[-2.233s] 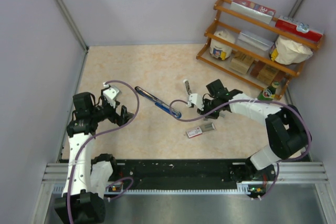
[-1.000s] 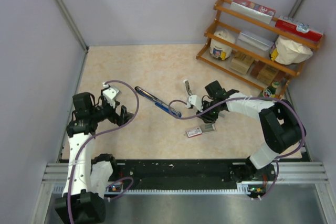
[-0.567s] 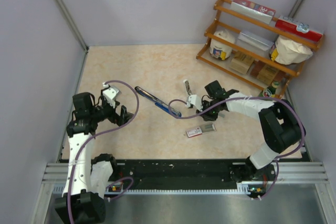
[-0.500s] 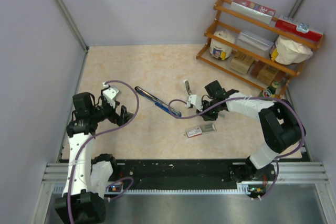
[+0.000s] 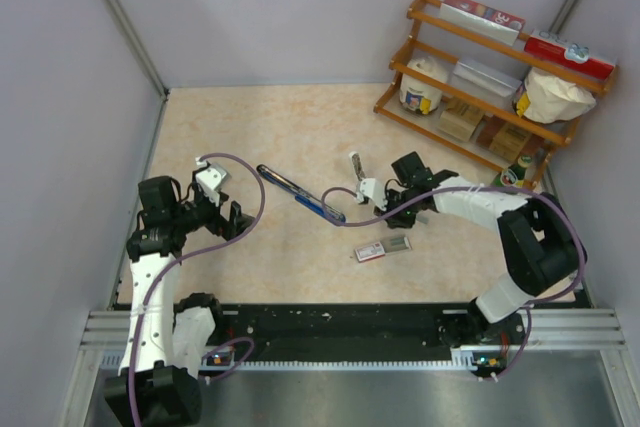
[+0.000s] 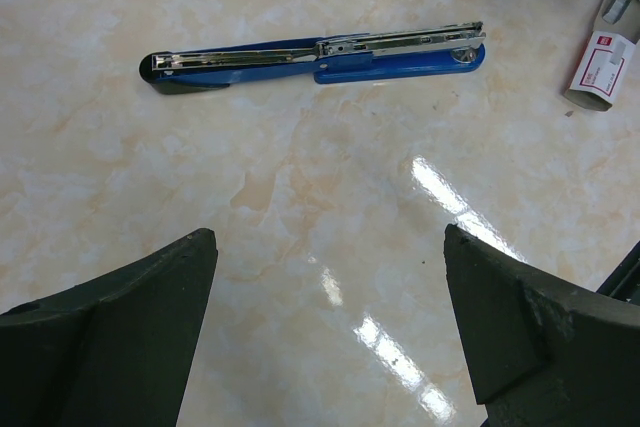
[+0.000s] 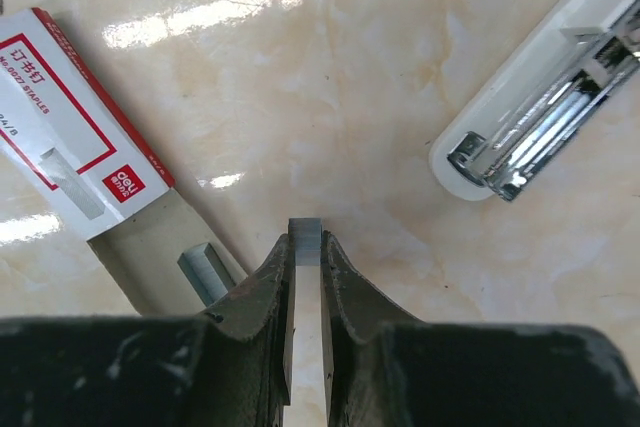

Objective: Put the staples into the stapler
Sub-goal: Pick up the staple from the center of the board.

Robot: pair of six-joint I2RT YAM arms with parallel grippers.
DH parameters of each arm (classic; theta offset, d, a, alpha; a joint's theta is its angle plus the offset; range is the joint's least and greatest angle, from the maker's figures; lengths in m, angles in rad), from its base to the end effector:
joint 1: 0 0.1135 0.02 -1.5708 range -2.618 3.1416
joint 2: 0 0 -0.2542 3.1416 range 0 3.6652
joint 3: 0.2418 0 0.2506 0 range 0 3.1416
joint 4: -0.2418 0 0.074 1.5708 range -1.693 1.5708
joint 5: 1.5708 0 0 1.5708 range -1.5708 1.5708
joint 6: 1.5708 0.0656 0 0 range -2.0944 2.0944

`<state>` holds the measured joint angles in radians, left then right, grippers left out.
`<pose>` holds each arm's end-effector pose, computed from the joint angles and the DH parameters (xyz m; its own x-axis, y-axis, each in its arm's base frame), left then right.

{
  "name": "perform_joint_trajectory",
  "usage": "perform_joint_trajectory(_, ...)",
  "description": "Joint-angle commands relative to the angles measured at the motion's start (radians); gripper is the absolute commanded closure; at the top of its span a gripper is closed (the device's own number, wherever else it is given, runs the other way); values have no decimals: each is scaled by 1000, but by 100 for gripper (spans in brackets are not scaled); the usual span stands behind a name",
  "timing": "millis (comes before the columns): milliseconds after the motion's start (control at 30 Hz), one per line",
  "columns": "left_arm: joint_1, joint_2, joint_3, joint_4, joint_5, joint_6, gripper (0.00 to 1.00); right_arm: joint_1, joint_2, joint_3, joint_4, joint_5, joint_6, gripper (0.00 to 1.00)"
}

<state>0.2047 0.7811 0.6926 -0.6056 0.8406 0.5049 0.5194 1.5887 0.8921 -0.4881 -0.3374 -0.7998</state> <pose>0.1839 -0.0117 0.2554 -0.3425 0.2584 -0.9033 0.6751 0.7364 -0.0453 0.2504 0.1682 0.1317 -0.1469 -0.8636 -0.4824 -0.9786 0.1979 -0.0564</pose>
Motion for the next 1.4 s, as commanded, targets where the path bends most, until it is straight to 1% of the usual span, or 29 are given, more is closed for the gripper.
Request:
perform_joint_trajectory(0,7,-8,-5,12,29,18,1,-27,-113,24,6,-29,14,91)
perform_joint_trajectory(300,7,-3,-4,12,29,18,1,-150,-291,7,8,-98,19,91)
perform_joint_trajectory(433,9,-5,-4,10,29,18,1,-177,-346,-7,8,-120,14,90)
perform_joint_trajectory(467,9,-5,-4,10,29,18,1,-177,-354,-8,9,-120,14,88)
perform_joint_trajectory(567,9,-6,-4,10,28,18,1,-180,-369,-9,8,-123,19,76)
perform_joint_trajectory(633,10,-9,-4,12,26,17,1,-179,-375,-5,13,-121,24,68)
perform_joint_trajectory(900,10,-9,-2,12,26,17,1,-185,-377,-13,26,-115,33,60)
perform_joint_trajectory(1000,10,-8,-2,12,26,17,1,-209,-377,-1,31,-150,68,59)
perform_joint_trajectory(1100,10,-8,-2,12,26,17,1,-254,-363,18,19,-230,120,59)
perform_joint_trajectory(1367,10,-8,-2,9,31,18,1,-295,-291,91,-89,-340,148,60)
